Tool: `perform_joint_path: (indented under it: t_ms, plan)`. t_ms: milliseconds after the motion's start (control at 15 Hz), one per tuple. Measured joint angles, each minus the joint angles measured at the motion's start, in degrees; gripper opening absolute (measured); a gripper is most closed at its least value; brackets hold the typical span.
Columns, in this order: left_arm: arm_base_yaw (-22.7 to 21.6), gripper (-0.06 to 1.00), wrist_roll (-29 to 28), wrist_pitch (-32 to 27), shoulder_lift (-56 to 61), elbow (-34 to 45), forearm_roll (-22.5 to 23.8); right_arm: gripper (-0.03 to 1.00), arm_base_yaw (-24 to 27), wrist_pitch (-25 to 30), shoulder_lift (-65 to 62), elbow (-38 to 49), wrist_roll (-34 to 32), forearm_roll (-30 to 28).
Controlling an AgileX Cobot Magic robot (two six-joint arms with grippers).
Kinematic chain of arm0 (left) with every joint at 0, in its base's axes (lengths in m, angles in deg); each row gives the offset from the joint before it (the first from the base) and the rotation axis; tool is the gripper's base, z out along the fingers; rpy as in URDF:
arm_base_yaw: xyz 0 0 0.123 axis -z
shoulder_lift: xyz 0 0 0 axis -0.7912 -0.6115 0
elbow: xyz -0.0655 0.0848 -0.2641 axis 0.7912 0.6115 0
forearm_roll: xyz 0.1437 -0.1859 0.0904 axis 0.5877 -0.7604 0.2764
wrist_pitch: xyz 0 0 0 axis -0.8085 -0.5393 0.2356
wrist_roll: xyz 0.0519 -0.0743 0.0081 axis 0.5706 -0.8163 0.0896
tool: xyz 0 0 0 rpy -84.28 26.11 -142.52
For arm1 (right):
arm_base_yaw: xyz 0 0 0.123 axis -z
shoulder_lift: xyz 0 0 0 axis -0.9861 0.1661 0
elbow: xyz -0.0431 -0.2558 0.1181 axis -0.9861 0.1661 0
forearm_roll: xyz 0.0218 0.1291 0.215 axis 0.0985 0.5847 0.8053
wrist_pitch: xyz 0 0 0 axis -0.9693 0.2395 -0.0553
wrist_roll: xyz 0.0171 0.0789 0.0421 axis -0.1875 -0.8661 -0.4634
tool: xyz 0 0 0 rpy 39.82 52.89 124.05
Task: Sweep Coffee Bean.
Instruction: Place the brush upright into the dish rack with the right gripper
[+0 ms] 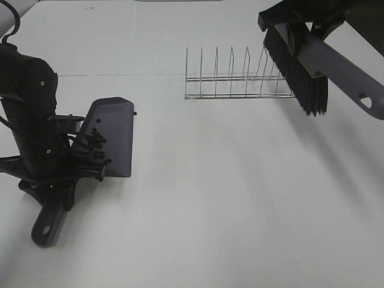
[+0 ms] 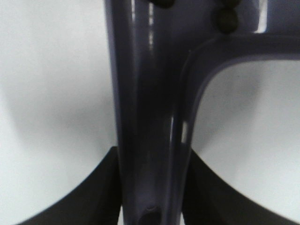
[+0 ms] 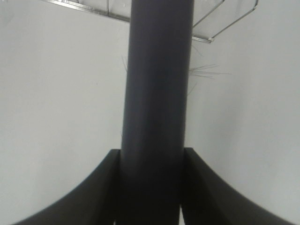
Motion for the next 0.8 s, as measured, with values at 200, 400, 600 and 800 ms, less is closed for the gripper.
perform_joint_path:
  t_ms: [200, 400, 600, 800]
  plan:
    - [0.0, 0.32, -0.06, 0.23, 0.0, 0.0, -0.06, 0.28, 0.0, -2.69, 0.0, 4.18, 0.0, 2.23]
    - [0.0, 0.32, -0.17, 0.92, 0.0, 0.0, -0.92, 0.28, 0.0, -4.87, 0.0, 4.98, 0.0, 3.95]
    - [0.0, 0.32, 0.29, 1.89, 0.0, 0.0, -2.64, 0.28, 0.0, -6.47, 0.0, 4.98, 0.0, 4.58]
    - [0.0, 0.32, 0.57, 2.64, 0.0, 0.0, -3.61, 0.28, 0.0, -6.47, 0.0, 4.98, 0.0, 4.64]
